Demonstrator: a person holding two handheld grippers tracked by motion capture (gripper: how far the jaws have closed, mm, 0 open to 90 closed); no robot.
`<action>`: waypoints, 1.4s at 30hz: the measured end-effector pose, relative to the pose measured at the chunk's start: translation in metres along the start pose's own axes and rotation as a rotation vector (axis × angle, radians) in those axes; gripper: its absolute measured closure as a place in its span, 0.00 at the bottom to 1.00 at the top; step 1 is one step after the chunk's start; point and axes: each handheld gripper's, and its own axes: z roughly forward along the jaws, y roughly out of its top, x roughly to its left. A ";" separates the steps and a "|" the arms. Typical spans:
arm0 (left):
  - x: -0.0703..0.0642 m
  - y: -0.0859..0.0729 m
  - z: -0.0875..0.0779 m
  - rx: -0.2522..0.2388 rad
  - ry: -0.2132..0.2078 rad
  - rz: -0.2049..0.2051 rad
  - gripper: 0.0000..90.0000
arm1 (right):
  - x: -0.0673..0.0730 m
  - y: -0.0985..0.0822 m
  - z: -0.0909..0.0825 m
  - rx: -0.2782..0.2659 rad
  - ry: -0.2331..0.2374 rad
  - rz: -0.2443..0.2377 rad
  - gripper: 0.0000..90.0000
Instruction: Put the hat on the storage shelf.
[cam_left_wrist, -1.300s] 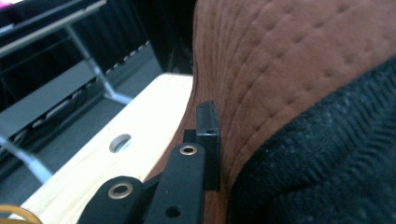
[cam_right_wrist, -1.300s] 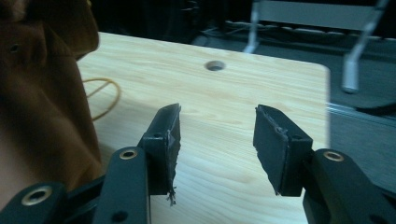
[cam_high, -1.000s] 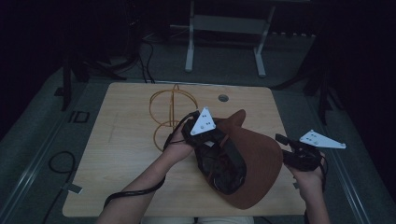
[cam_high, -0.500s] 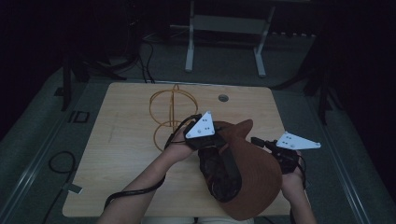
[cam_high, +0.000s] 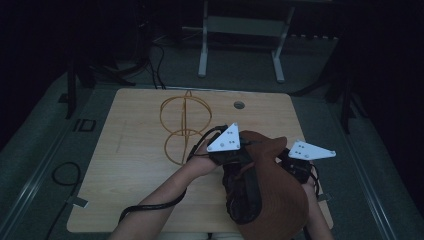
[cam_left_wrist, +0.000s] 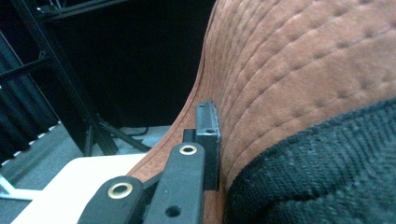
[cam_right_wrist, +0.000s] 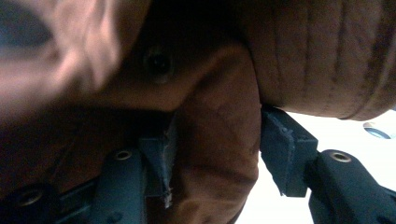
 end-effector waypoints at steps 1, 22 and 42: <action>0.001 0.000 0.000 -0.003 -0.001 -0.005 0.97 | 0.000 0.001 0.000 -0.004 0.003 0.003 0.54; 0.004 0.006 -0.006 -0.025 0.014 -0.009 0.79 | 0.001 0.007 0.002 -0.031 0.034 0.073 0.97; 0.004 0.004 -0.045 0.122 0.170 -0.063 0.53 | -0.026 0.028 -0.040 -0.174 -0.072 0.124 0.97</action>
